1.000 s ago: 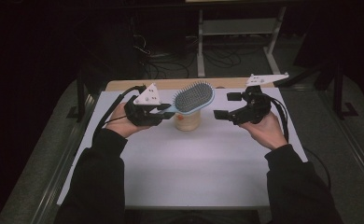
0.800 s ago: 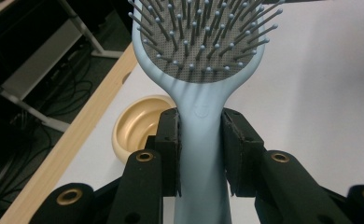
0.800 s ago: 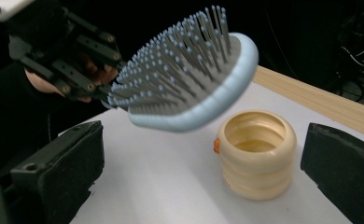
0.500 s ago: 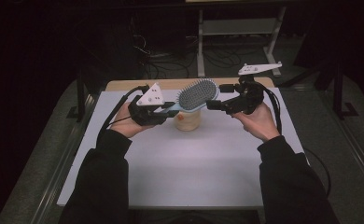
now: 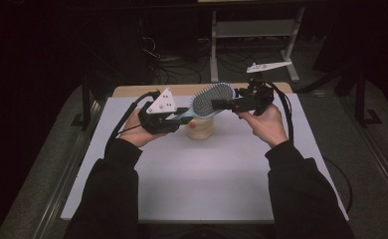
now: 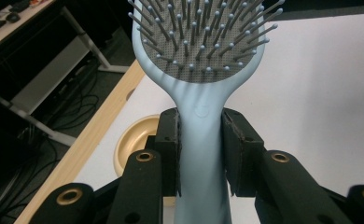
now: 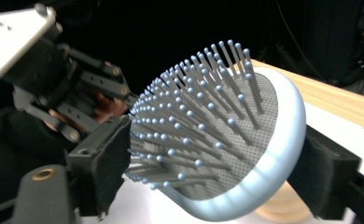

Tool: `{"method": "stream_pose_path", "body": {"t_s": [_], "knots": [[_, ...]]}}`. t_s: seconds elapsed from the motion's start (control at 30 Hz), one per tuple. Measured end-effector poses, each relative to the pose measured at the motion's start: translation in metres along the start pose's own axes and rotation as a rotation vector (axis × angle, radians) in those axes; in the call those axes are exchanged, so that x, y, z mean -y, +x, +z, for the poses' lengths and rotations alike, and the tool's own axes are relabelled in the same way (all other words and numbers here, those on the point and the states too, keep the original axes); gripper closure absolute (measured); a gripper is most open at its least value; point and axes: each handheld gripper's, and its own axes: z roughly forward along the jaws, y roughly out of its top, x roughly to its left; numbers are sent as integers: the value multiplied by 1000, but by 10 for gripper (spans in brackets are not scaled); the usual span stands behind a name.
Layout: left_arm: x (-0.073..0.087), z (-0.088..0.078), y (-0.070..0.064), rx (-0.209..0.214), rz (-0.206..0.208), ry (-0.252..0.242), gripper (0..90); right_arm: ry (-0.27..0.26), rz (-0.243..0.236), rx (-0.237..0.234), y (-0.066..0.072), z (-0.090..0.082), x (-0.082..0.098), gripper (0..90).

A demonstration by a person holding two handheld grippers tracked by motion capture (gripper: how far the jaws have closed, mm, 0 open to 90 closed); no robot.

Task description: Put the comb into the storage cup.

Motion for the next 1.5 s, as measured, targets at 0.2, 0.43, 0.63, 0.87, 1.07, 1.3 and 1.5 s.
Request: {"method": "stream_pose_path", "body": {"t_s": [0.2, 0.43, 0.63, 0.87, 1.07, 1.3, 1.5], "knots": [[3, 0, 0, -10, -8, 0, 700, 5, 20, 11, 4, 2, -6, 349], [8, 3, 1, -13, -18, 13, 703, 48, 3, 31, 13, 3, -15, 492], [11, 4, 1, -16, -30, 13, 704, 79, -66, 47, 23, 4, -21, 546], [10, -4, 6, -18, -77, -37, 696, 57, -117, 57, 37, 4, -35, 560], [11, -8, 10, 6, -132, -78, 604, 60, -149, 71, 47, 5, -44, 568], [16, -11, 15, 23, -162, -109, 490, 48, -168, 82, 53, 4, -54, 569], [19, -15, 18, 53, -177, -131, 341, 48, -198, 109, 58, 5, -62, 570]]}}
